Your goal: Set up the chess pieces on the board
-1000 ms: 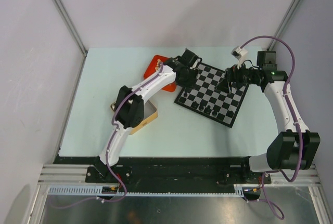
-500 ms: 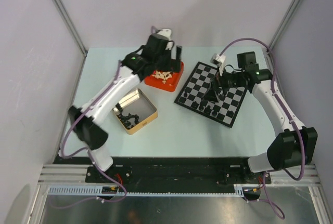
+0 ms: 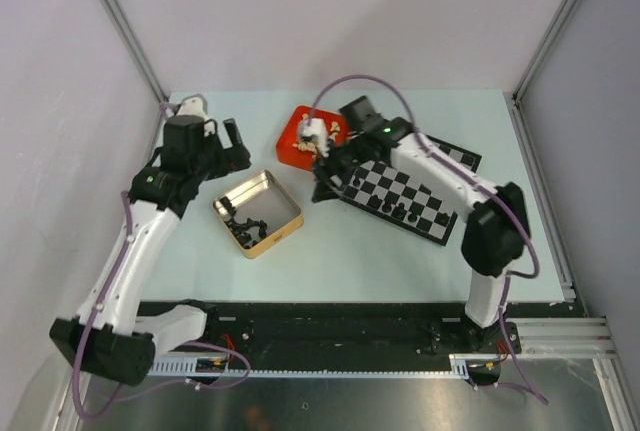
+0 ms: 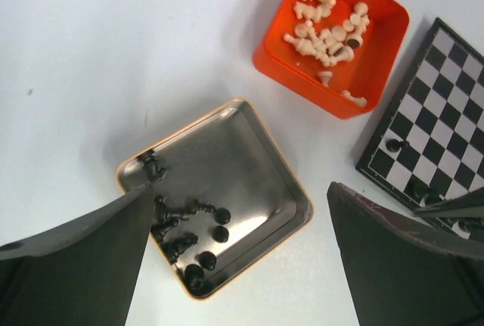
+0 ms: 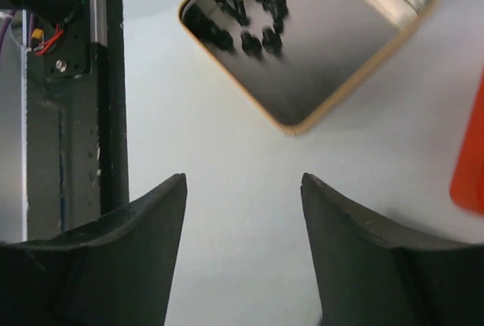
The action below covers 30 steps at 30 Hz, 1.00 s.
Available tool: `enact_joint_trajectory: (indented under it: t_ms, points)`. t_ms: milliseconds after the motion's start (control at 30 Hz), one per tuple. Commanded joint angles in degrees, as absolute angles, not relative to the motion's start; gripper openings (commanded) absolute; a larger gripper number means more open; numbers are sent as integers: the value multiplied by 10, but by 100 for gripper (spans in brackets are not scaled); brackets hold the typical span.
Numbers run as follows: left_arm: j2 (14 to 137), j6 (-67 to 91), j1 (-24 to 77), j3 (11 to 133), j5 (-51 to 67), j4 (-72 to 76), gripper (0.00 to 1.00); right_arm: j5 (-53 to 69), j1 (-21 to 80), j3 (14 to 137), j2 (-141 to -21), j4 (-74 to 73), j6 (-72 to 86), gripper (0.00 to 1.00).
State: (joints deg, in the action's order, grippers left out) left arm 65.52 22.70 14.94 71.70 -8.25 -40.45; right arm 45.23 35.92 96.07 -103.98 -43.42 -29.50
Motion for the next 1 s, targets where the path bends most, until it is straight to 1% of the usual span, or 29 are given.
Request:
enact_joint_trajectory:
  t_ms: [0, 67, 100, 200, 267, 400, 533, 967]
  points:
    - [586, 243, 106, 672, -81, -387, 100, 399, 432, 1040, -1113, -366, -283, 60]
    - [552, 246, 86, 651, -96, -386, 99, 379, 458, 1056, -1155, -339, -300, 55]
    - [543, 246, 78, 643, -111, -388, 100, 375, 463, 1063, -1168, -332, -307, 51]
    - [513, 237, 45, 617, -117, -388, 100, 374, 483, 1077, -1208, -302, -346, 45]
    - [505, 229, 20, 603, -106, -392, 99, 374, 491, 1090, -1225, -294, -384, 45]
    - [492, 219, 11, 584, -102, -397, 100, 372, 510, 1099, -1264, -277, -424, 45]
    - [483, 216, 9, 570, -99, -400, 100, 368, 512, 1113, -1299, -258, -431, 45]
    - [469, 213, 7, 541, -97, -405, 99, 374, 519, 1138, -1350, -251, -444, 45]
